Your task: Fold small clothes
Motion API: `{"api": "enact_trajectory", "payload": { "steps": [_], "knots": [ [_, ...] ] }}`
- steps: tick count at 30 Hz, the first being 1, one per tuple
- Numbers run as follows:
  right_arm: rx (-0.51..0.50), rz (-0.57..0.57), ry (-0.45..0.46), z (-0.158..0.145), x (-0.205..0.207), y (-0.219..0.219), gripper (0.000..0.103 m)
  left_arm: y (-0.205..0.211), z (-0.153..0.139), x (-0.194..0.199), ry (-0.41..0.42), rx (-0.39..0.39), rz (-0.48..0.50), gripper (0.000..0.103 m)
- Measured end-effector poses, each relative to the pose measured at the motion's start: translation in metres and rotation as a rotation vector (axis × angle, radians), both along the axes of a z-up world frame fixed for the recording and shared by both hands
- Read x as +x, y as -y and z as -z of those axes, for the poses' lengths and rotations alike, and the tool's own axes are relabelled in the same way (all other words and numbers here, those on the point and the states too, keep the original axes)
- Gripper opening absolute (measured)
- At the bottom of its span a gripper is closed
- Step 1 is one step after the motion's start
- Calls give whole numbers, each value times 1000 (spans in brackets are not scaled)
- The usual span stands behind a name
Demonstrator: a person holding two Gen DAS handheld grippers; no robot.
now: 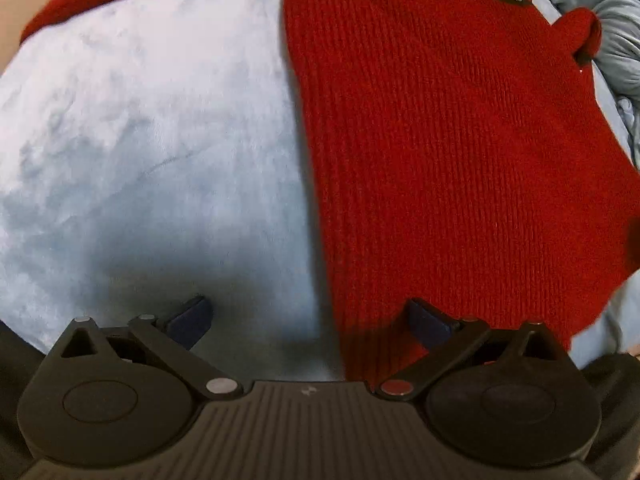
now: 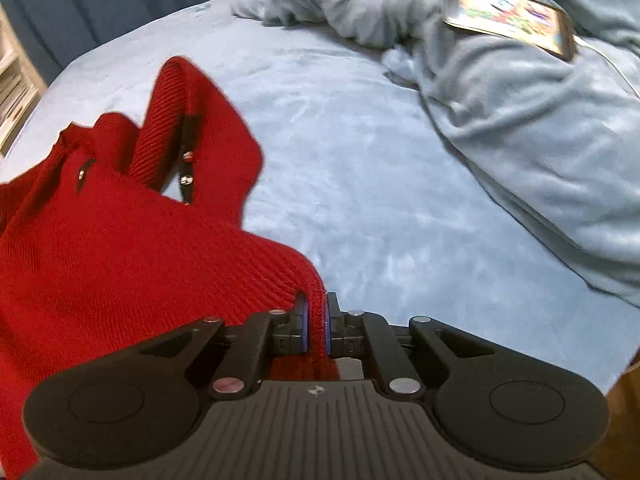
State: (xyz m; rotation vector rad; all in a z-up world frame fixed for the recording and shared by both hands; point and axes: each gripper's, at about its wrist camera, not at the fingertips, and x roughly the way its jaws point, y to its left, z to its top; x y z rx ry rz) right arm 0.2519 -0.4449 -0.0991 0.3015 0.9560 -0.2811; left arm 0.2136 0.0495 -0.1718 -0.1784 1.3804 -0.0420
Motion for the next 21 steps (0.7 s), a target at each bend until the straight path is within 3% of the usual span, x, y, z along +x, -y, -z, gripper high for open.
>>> {"api": "enact_trajectory", "payload": {
  "steps": [2,5,6,8,12,13,15,17,19,21],
  "knots": [
    [2,10,-19,5,-3,-8,7,0,-2,5,-9,-35,-13,103],
    [17,41,-16,9,-6,10,7,-6,-10,9,-19,-142,-1,103],
    [43,61,-10,11,-6,17,7,-6,-13,5,-4,-143,14,103],
    [98,84,-7,18,-8,25,8,2,-22,-10,62,-60,119,103],
    [90,69,-13,25,-8,21,8,38,-20,-45,193,186,428,103],
    [87,65,-13,25,-8,19,8,46,-16,-51,222,256,481,103],
    [84,57,-12,25,-9,16,8,57,-9,-60,270,323,539,103],
    [81,46,-13,23,-10,15,8,67,0,-62,291,373,556,103],
    [74,35,-15,23,-11,16,8,61,-3,-57,314,405,505,103],
    [77,35,-15,23,-12,17,9,51,-15,-41,328,334,398,103]
  ]
}}
